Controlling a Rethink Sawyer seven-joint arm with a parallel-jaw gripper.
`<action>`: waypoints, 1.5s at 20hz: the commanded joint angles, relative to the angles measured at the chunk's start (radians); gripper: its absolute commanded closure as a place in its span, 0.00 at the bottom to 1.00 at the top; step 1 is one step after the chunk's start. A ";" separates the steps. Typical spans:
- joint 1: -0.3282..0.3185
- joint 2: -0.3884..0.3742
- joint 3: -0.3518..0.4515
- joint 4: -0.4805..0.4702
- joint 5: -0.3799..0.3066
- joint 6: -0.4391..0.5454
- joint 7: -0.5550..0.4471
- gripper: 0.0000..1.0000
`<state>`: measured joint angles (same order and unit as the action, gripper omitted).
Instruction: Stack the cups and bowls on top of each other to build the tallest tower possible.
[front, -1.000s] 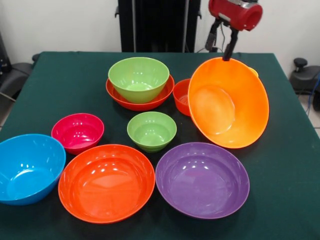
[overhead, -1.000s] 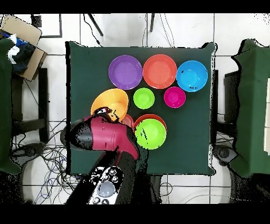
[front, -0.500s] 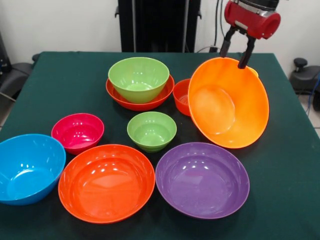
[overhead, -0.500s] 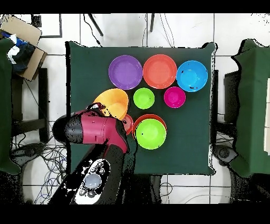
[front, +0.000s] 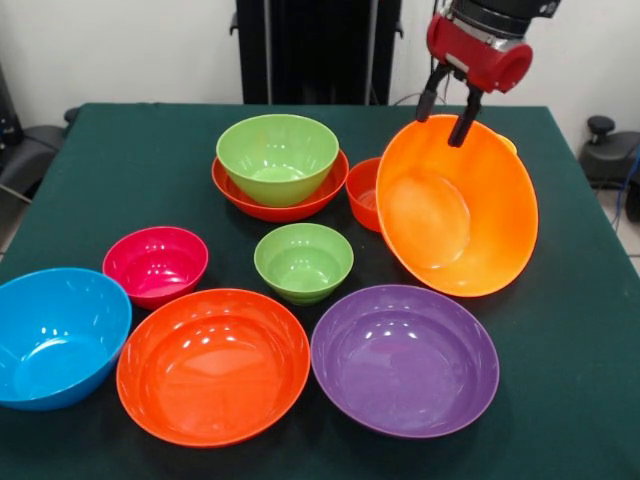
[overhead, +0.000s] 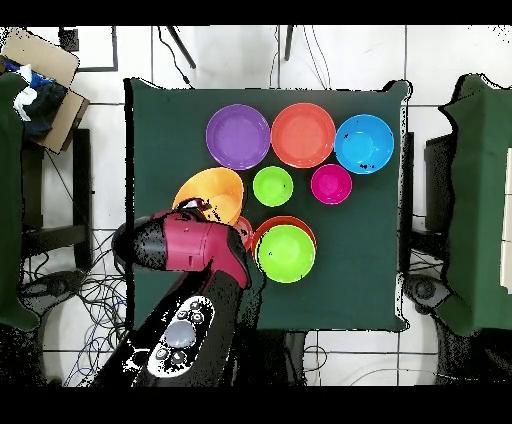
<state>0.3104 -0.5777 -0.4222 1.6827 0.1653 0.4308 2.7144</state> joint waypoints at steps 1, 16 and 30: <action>-0.027 0.051 0.062 0.028 0.004 -0.063 0.106 0.00; -0.038 0.066 0.075 0.057 -0.007 -0.121 0.093 0.00; -0.026 0.103 0.074 0.079 -0.026 -0.203 0.087 0.00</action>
<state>0.2890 -0.5340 -0.4266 1.7006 0.1651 0.3066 2.7144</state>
